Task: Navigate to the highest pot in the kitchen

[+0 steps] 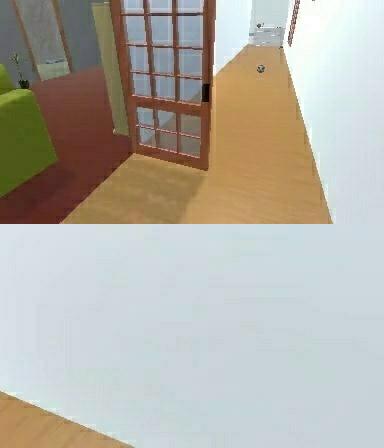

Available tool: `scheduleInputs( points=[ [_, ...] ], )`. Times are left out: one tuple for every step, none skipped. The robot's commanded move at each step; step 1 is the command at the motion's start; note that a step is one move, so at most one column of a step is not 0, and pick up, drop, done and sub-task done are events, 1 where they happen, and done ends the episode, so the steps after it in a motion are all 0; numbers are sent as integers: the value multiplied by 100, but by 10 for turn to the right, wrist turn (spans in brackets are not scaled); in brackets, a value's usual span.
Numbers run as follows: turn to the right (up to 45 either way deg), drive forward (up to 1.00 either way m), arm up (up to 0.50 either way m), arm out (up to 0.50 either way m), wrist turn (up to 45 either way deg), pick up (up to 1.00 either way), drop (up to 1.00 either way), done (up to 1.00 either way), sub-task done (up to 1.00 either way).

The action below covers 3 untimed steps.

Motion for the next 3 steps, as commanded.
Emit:
scheduleInputs(
  points=[
    [-180,0,0,0,0,0,0,0,0],
    [0,15,0,0,0,0,0,0,0],
    [-360,0,0,0,0,0,0,0,0]
  ],
)
